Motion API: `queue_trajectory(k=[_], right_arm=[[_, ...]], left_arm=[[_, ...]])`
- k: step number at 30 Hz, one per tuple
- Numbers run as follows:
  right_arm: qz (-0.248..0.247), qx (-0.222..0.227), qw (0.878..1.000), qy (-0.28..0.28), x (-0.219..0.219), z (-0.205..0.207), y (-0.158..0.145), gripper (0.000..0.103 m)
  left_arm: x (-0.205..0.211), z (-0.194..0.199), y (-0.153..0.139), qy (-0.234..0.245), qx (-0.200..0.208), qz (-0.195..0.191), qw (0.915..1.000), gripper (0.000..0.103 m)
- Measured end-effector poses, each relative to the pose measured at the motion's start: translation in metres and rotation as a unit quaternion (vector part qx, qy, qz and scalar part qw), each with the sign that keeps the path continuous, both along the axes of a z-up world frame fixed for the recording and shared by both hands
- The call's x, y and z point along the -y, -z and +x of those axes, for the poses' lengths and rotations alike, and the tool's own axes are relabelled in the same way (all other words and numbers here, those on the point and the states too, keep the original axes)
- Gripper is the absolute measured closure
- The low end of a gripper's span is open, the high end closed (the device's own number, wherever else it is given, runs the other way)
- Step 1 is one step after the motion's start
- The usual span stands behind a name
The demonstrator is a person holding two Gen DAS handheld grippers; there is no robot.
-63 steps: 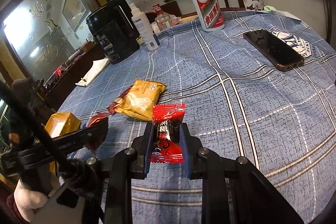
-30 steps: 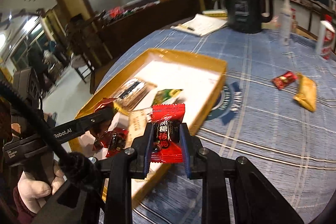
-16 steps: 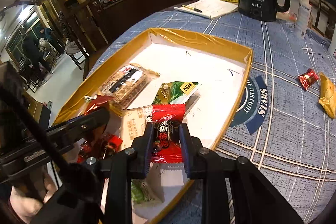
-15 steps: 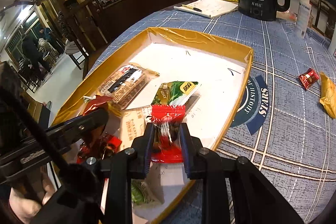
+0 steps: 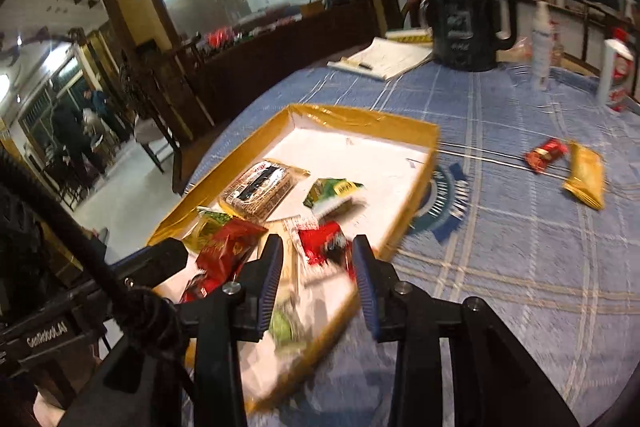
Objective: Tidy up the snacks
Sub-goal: 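Carry both red packets over the white tray and open both tools, then move both open tools toward the yellow cracker pack and red wafer bar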
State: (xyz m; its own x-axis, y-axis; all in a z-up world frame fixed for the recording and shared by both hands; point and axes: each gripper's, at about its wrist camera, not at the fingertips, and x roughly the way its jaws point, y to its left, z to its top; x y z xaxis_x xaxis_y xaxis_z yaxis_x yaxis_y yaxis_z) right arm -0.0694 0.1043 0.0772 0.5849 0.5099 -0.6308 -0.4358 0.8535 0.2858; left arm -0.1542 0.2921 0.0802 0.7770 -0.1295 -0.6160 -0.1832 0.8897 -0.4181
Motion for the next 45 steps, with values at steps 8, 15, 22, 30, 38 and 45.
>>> queue_trajectory(k=[8, 15, 22, 30, 38, 45], right_arm=[[0.000, 0.044, 0.994, 0.103, 0.074, -0.070, 0.011, 0.055], [-0.001, 0.040, 0.986, 0.160, 0.105, -0.099, 0.020, 0.054], [0.004, 0.052, 0.988, 0.146, 0.107, -0.118, 0.017, 0.053], [0.016, 0.058, 0.987, 0.151, 0.117, -0.124, 0.012, 0.052], [0.016, 0.058, 0.987, 0.150, 0.118, -0.125, 0.012, 0.051], [0.016, 0.053, 0.987, 0.150, 0.118, -0.122, 0.014, 0.051]], left_arm=[[0.069, -0.036, -0.024, -0.026, 0.049, 0.157, 0.9861, 0.016], [0.126, -0.060, -0.038, 0.001, 0.093, 0.250, 0.9636, 0.016], [0.139, -0.069, -0.045, 0.010, 0.098, 0.261, 0.9603, 0.016], [0.146, -0.075, -0.048, 0.015, 0.099, 0.263, 0.9597, 0.016], [0.153, -0.077, -0.046, 0.018, 0.095, 0.264, 0.9597, 0.016], [0.158, -0.069, -0.040, 0.027, 0.083, 0.265, 0.9603, 0.016]])
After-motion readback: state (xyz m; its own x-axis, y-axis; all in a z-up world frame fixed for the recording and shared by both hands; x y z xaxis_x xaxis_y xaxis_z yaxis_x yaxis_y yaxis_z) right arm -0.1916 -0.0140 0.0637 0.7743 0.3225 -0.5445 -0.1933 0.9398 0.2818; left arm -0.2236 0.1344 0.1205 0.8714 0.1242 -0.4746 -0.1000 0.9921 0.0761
